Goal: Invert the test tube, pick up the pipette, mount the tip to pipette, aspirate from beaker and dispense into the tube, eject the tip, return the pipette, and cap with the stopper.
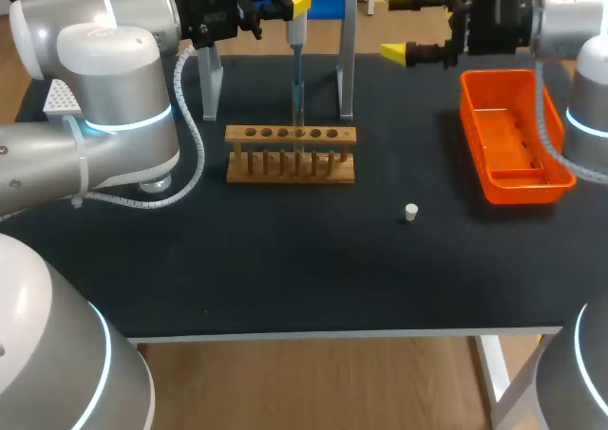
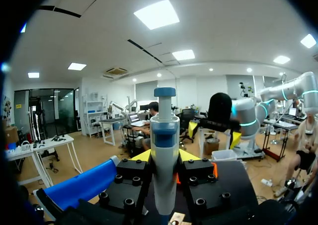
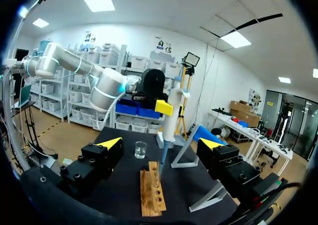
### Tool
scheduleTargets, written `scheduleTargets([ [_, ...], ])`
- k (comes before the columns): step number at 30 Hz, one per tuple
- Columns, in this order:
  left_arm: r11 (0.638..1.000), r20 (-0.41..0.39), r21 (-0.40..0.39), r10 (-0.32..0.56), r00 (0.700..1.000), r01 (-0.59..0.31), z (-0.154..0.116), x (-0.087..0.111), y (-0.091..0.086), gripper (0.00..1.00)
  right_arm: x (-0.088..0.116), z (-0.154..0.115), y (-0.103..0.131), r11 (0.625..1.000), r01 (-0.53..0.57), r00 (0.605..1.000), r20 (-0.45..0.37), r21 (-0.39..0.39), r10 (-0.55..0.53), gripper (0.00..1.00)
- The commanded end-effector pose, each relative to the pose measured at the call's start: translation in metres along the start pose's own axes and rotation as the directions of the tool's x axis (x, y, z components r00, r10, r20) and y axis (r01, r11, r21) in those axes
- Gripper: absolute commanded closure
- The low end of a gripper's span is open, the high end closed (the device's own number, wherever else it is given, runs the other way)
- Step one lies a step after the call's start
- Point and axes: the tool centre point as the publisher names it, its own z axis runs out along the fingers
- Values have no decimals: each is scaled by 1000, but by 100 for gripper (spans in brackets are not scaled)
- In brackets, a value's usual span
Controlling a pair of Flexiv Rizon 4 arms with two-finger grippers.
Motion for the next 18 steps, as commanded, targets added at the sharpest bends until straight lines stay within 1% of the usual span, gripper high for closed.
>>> scheduleTargets([
  [1, 1000, 5, 5, 1, 1000, -2, 2, 0, 1, 100, 3, -5, 18, 1000, 6, 1000, -1, -8, -6, 0],
  [5, 1000, 5, 5, 1, 1000, -2, 2, 0, 1, 100, 1, -4, 34, 1000, 0, 1000, -4, -31, 0, 0],
  [6, 1000, 5, 5, 1, 1000, -2, 2, 0, 1, 100, -1, -3, 38, 999, -1, 1000, -4, -32, 1, 3],
  [8, 1000, 5, 5, 1, 1000, -2, 2, 0, 1, 100, -4, -1, 43, 1000, -2, 1000, -7, -29, 1, 30],
  [9, 1000, 5, 5, 1, 1000, -2, 2, 0, 1, 100, -6, 1, 47, 1000, -4, 1000, -8, -28, 4, 35],
  [10, 1000, 5, 5, 1, 1000, -2, 2, 0, 1, 100, -8, 2, 49, 1000, -10, 1000, -10, -29, 9, 52],
  [13, 1000, 5, 5, 1, 1000, -2, 2, 0, 1, 100, -13, 7, 56, 999, -24, 1000, -14, -28, 23, 65],
  [16, 1000, 5, 5, 1, 1000, -2, 2, 0, 1, 100, -16, 11, 63, 999, -33, 999, -20, -37, 33, 73],
  [17, 1000, 5, 5, 1, 1000, -2, 2, 0, 1, 100, -17, 13, 66, 998, -38, 999, -26, -45, 37, 79],
  [18, 1000, 5, 5, 1, 1000, -2, 2, 0, 1, 100, -18, 14, 70, 998, -39, 999, -29, -49, 38, 82],
])
